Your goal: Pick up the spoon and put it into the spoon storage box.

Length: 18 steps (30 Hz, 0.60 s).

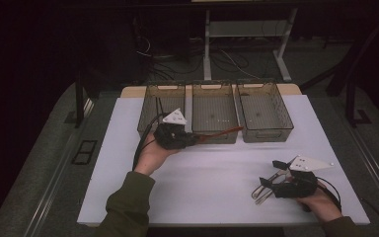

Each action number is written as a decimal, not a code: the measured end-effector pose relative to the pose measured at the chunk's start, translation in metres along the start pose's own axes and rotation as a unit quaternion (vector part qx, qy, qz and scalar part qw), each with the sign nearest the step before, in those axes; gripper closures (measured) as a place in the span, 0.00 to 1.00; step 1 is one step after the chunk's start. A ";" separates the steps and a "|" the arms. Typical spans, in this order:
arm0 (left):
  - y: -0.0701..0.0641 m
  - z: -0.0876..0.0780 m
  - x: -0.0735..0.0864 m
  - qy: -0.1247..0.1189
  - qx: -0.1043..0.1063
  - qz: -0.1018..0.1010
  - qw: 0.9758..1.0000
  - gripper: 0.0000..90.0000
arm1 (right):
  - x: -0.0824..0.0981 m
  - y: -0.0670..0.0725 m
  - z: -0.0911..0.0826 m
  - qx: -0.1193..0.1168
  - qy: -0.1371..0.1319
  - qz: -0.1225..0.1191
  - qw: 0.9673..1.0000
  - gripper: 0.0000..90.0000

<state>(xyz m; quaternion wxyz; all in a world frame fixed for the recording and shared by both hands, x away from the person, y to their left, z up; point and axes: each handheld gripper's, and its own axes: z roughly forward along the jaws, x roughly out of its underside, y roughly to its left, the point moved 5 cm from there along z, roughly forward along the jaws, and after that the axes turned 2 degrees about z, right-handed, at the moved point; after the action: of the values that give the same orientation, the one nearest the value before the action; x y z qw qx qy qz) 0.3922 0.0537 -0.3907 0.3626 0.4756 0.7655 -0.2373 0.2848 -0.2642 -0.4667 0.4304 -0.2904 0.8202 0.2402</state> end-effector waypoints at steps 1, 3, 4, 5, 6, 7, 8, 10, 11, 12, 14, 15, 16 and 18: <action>0.003 0.000 -0.003 -0.001 -0.003 -0.004 1.000 0.88 | 0.000 0.000 0.000 0.000 -0.001 -0.002 1.000 0.19; 0.009 0.000 -0.009 -0.001 -0.012 -0.001 1.000 0.88 | 0.000 0.000 0.000 0.000 -0.002 0.000 1.000 0.19; 0.012 0.000 -0.012 0.001 -0.016 -0.001 1.000 0.88 | 0.000 0.000 0.000 0.000 -0.002 -0.001 1.000 0.19; 0.015 0.001 -0.015 -0.004 -0.019 -0.005 1.000 0.88 | 0.000 0.000 0.000 0.000 -0.002 -0.001 1.000 0.19; 0.018 0.001 -0.018 -0.004 -0.023 -0.005 1.000 0.89 | 0.000 0.000 -0.001 0.000 -0.002 0.000 1.000 0.19; 0.020 0.002 -0.021 -0.005 -0.027 -0.008 1.000 0.89 | 0.000 0.000 -0.001 0.000 -0.002 0.001 1.000 0.19; 0.022 0.003 -0.024 -0.006 -0.031 -0.009 0.999 0.89 | 0.000 0.000 -0.001 0.000 -0.003 0.001 1.000 0.19; 0.028 0.005 -0.028 0.002 -0.037 -0.006 0.999 0.88 | 0.000 0.000 -0.001 -0.001 -0.003 0.001 1.000 0.19; 0.030 0.007 -0.030 0.004 -0.041 -0.007 0.999 0.88 | 0.000 0.000 -0.001 -0.001 -0.002 0.001 1.000 0.19; 0.032 0.009 -0.031 0.006 -0.044 -0.008 0.999 0.89 | 0.000 0.000 -0.001 -0.001 -0.003 0.001 1.000 0.19; 0.037 0.013 -0.035 0.010 -0.054 -0.011 0.998 0.89 | 0.000 0.000 -0.001 -0.001 -0.003 0.001 1.000 0.19; 0.039 0.016 -0.036 0.010 -0.059 -0.014 0.998 0.88 | 0.000 0.000 -0.001 -0.001 -0.003 0.001 1.000 0.19; 0.041 0.018 -0.037 0.011 -0.061 -0.015 0.998 0.88 | 0.000 0.000 -0.001 -0.001 -0.004 0.001 1.000 0.19; 0.045 0.023 -0.038 0.012 -0.069 -0.022 0.997 0.88 | 0.000 0.000 -0.001 -0.001 -0.004 0.000 1.000 0.19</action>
<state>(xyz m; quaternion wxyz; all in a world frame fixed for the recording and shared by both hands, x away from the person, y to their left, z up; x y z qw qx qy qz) 0.4510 0.0357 -0.3765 0.3796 0.4351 0.7950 -0.1860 0.2845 -0.2649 -0.4658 0.4331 -0.2899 0.8183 0.2424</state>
